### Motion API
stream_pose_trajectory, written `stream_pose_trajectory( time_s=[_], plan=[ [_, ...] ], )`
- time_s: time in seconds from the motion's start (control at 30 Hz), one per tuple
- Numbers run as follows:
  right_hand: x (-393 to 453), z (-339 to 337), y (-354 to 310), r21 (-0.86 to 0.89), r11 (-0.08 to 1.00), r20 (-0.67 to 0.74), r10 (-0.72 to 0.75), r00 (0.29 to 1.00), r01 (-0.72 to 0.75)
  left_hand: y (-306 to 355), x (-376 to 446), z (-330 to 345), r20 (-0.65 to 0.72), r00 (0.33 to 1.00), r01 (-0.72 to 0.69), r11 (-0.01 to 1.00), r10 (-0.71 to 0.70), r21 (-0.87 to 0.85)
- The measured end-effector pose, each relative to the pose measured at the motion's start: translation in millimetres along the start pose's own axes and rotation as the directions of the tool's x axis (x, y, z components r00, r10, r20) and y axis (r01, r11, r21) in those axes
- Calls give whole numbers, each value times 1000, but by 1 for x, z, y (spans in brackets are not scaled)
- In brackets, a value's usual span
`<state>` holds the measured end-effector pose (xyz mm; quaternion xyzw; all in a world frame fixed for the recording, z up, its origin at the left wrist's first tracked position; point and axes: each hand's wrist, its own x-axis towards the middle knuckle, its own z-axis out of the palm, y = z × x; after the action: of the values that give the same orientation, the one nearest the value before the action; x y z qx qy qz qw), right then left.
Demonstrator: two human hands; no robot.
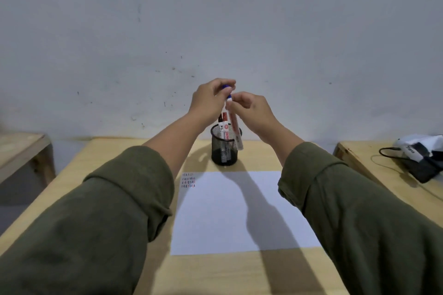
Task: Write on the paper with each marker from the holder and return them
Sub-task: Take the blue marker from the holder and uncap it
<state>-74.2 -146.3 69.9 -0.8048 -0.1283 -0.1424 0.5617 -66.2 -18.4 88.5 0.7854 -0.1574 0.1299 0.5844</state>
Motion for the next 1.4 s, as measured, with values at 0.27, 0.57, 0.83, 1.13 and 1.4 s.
stream_pose_trajectory(
  time_s=[0.27, 0.57, 0.83, 1.13, 1.4],
  plan=[
    [-40, -2, -10, 172, 961, 281, 162, 946, -216, 19, -34, -18, 53, 994, 106, 972, -97, -210],
    [-64, 11, -9, 89, 984, 236, 128, 963, -153, 11, -55, -23, -42, 984, 164, 971, -174, -174],
    [-70, 21, -9, -276, 960, -14, 41, 999, -43, 13, -58, -19, -253, 925, 252, 955, -285, -156],
    [-85, 17, -2, 178, 967, 123, 163, 979, -184, -4, -62, -39, -313, 905, 237, 953, -286, -186],
    [-93, 29, 21, 479, 783, 190, 348, 918, -396, -76, -104, -60, -252, 937, 291, 939, -241, 183]
  ],
)
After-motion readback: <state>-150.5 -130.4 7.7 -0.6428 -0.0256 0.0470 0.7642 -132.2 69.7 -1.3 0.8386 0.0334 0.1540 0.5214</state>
